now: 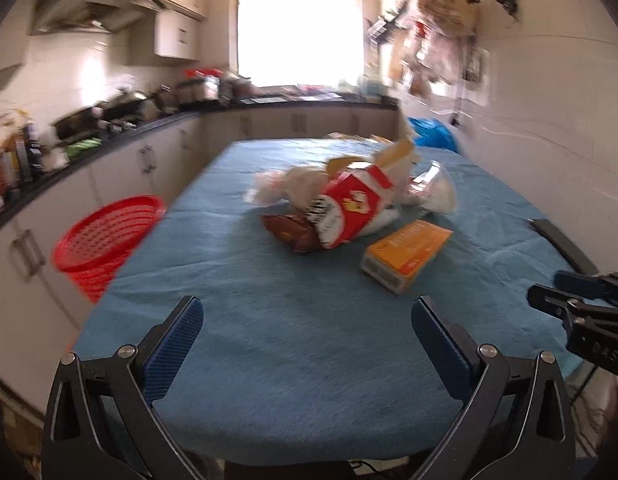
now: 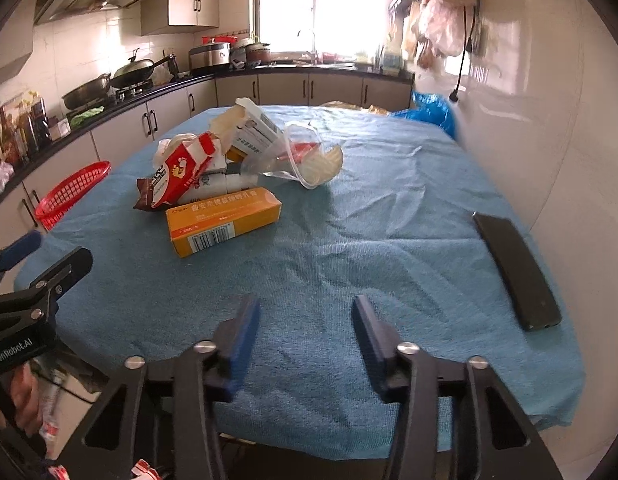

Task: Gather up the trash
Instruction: 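Grasp the orange medicine box with the left tool and lift it, then carry the orange box to the red basket and open the left tool, then grasp the white barcode box with the right tool while the left tool returns, then grasp the brown snack wrapper with the left tool and lift it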

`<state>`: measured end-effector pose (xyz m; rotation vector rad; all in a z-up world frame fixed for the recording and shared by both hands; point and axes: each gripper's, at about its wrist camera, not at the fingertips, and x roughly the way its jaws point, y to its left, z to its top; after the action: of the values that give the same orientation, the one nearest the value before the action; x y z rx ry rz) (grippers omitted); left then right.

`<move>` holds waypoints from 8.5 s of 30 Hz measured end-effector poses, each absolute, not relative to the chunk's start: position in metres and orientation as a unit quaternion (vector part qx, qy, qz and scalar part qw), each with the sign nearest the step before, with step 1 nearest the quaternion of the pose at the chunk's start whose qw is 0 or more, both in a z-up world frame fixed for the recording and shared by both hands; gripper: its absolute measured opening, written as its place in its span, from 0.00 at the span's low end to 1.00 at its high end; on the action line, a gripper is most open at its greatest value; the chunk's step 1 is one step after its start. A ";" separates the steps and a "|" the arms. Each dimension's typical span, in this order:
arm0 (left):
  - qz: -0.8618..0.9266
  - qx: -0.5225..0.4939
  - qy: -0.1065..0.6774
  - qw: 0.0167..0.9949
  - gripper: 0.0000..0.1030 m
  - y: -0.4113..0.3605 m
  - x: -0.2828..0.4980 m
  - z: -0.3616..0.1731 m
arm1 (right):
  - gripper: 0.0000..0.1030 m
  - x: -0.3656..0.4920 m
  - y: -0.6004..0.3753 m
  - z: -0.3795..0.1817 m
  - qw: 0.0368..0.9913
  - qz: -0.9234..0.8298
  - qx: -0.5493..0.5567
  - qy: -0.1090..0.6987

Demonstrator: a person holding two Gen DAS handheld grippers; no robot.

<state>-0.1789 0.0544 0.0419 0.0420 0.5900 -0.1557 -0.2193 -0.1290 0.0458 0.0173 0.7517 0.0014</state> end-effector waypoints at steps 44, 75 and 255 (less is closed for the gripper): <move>-0.183 0.095 0.410 0.888 0.46 -0.020 -0.090 0.022 | 0.41 -0.072 -0.155 0.071 0.916 0.168 0.057 0.360; -0.136 0.040 0.309 0.940 0.46 0.005 -0.127 0.060 | 0.05 -0.148 -0.160 0.084 0.935 0.177 0.104 0.290; -0.021 -0.004 0.349 0.937 0.40 0.067 -0.059 0.036 | 0.07 -0.075 -0.092 0.069 0.969 0.060 0.031 0.239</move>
<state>-0.0589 0.0665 0.0358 -0.0076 0.7124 -0.0432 -0.0748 -0.0916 0.0694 0.0630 0.4835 0.1214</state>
